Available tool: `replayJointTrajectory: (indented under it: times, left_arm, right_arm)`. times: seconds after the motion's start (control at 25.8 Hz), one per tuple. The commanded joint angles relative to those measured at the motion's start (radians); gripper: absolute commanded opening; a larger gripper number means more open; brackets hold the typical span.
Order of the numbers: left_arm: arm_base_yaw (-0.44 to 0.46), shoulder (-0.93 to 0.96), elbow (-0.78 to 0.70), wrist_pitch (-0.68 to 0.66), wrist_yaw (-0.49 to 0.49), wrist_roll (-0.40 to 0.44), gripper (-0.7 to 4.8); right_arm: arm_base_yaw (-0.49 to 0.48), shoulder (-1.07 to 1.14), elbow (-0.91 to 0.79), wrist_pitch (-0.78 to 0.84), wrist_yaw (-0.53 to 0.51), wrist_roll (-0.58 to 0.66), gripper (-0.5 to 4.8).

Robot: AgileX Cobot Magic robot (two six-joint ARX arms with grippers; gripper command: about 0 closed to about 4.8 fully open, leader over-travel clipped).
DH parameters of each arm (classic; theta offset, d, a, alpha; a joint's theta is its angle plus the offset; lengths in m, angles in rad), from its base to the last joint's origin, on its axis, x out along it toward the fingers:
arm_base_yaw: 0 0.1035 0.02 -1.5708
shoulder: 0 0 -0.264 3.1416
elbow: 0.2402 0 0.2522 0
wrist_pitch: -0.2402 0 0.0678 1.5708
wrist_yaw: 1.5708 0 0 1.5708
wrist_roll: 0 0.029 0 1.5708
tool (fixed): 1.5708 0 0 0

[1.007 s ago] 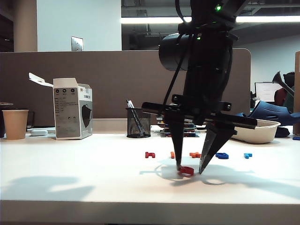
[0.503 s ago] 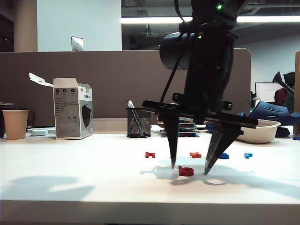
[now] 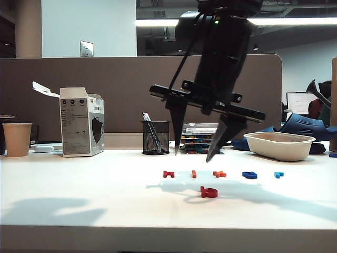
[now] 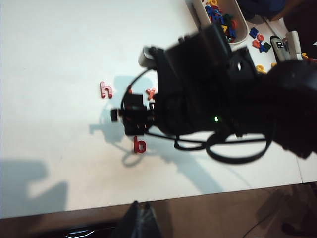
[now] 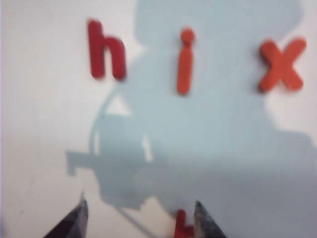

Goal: Select the appropriate letters from the row of letter magnets placed on the table to arrange into the word "big".

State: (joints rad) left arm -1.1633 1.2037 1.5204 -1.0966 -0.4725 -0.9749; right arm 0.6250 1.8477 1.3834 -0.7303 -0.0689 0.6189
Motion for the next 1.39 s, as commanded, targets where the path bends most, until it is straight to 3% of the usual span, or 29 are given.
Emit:
replayJointTrajectory:
  times: [0.04,0.74,0.89,1.05,1.39]
  left_arm:
    - [0.000,-0.002,0.004,0.006,-0.005,-0.002,-0.05]
    - [0.000,-0.002,0.004,0.006,-0.005,-0.002,-0.05]
    - [0.000,-0.002,0.004,0.006,-0.005,-0.002,-0.05]
    - [0.000,-0.002,0.004,0.006,-0.005,-0.002,-0.05]
    - [0.000,-0.002,0.004,0.006,-0.005,-0.002,-0.05]
  right_arm:
    - [-0.019,0.031,0.041,0.002,0.016,-0.027,2.70]
    - [-0.060,0.203,0.092,0.117,0.024,-0.077,2.61]
    - [-0.058,0.226,0.103,0.093,0.018,-0.077,2.60]
    - [-0.058,0.227,0.103,0.050,0.043,-0.077,2.01]
    - [-0.058,0.231,0.103,0.011,0.076,-0.078,2.01]
